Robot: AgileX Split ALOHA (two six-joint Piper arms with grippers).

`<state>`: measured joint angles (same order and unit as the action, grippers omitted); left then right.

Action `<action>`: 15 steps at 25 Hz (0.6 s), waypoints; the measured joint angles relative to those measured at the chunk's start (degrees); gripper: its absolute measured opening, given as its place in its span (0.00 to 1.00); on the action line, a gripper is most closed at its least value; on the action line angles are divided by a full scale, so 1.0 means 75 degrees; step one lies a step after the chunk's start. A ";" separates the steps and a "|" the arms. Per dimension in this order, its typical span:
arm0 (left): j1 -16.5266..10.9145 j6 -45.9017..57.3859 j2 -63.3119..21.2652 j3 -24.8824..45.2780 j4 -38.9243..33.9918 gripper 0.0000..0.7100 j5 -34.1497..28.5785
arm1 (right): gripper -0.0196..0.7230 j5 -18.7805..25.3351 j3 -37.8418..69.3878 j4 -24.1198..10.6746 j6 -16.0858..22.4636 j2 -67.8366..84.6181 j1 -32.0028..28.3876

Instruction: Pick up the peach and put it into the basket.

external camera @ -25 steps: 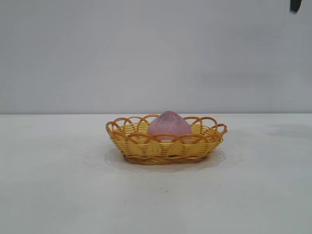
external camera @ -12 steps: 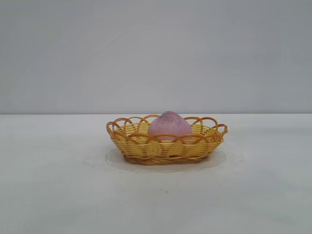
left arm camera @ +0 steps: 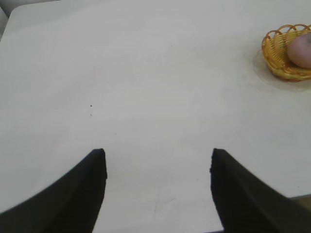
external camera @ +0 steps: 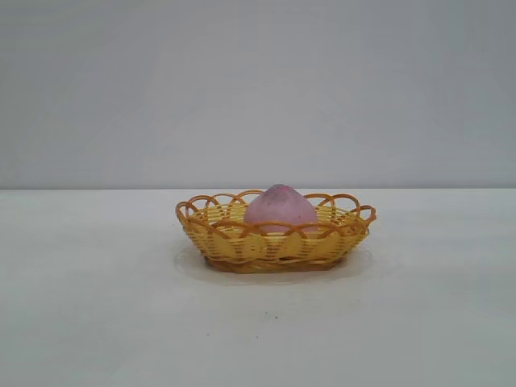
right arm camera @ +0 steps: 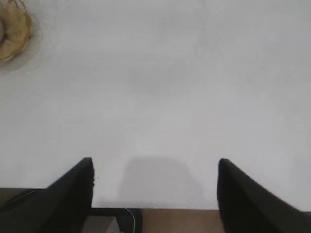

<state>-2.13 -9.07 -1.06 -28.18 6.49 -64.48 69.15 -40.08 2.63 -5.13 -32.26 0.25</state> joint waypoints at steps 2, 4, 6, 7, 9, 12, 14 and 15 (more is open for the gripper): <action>0.0000 0.0000 0.0000 0.0000 0.0000 0.57 0.0000 | 0.64 -0.0035 0.0450 0.0000 0.0034 0.0545 0.0000; 0.0000 0.0000 0.0000 0.0000 0.0000 0.57 0.0000 | 0.64 -0.0121 0.0826 0.0000 0.0051 0.1125 0.0000; 0.0000 0.0000 0.0000 0.0000 0.0000 0.57 0.0000 | 0.64 -0.0234 0.1162 0.0000 0.0068 0.1644 0.0000; 0.0000 0.0000 0.0000 0.0000 0.0000 0.57 0.0000 | 0.64 -0.0330 0.1316 0.0000 0.0080 0.1918 0.0000; 0.0000 0.0000 0.0000 0.0000 0.0000 0.57 0.0000 | 0.64 -0.0447 0.1546 -0.0030 0.0191 0.2384 0.0000; 0.0000 0.0000 0.0000 0.0000 0.0000 0.57 0.0000 | 0.64 -0.0496 0.1611 -0.0330 0.0621 0.3013 0.0000; 0.0000 0.0000 0.0000 0.0000 0.0000 0.57 0.0012 | 0.64 -0.0507 0.1611 -0.0432 0.0696 0.3375 0.0000; 0.0000 0.0000 0.0000 0.0000 0.0000 0.57 0.0012 | 0.64 -0.0525 0.1611 -0.0432 0.0696 0.3530 0.0000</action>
<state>-2.13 -9.07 -1.06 -28.18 6.49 -64.39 65.22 -28.00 -0.61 0.08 -5.79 0.25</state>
